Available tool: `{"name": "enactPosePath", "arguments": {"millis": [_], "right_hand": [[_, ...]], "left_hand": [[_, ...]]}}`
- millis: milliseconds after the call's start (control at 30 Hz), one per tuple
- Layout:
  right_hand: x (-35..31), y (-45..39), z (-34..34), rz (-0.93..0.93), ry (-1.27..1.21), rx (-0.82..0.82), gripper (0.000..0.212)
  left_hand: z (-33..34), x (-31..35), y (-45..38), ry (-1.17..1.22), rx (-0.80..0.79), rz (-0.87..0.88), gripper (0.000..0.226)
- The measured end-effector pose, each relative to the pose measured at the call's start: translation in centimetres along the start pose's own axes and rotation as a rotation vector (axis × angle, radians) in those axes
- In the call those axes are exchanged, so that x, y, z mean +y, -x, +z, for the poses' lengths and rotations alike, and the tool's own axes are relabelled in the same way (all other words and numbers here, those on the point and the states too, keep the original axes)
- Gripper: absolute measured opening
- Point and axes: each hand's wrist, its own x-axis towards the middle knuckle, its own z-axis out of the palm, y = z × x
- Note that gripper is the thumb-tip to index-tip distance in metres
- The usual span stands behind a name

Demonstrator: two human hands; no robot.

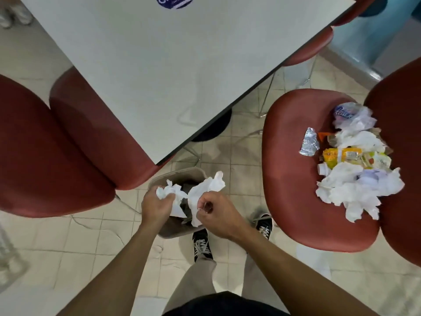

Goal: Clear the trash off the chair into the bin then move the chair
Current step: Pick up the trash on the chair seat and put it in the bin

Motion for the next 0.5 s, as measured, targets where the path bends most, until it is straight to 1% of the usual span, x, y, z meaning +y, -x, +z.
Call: {"name": "enactPosePath", "arguments": {"millis": [100, 200, 233, 300, 367, 433, 500], "right_hand": [[-0.7, -0.7, 2.6, 0.031, 0.013, -0.070, 0.014], [-0.5, -1.5, 4.5, 0.085, 0.039, -0.075, 0.010], [-0.1, -1.8, 4.9, 0.111, 0.049, -0.065, 0.014], [0.6, -2.4, 5.4, 0.157, 0.077, -0.056, 0.027], [1.4, -2.7, 5.5, 0.180, 0.093, -0.027, 0.034], [2.0, -2.7, 5.1, 0.199, 0.105, 0.006, 0.032], [2.8, -2.6, 4.4, 0.209, 0.112, 0.016, 0.028]], "left_hand": [[-2.0, -1.8, -0.7, 0.026, 0.047, -0.007, 0.013], [-2.9, -3.3, -1.2, 0.020, 0.030, -0.016, 0.017], [-3.0, -3.9, -1.5, 0.022, 0.012, -0.021, 0.020], [-2.8, -4.7, -1.8, 0.025, -0.025, -0.035, 0.030], [-2.4, -4.9, -1.9, -0.001, -0.061, -0.026, 0.043], [-1.9, -4.8, -2.0, 0.006, -0.102, -0.018, 0.053], [-1.2, -4.5, -1.8, 0.028, -0.139, -0.029, 0.058]]}}
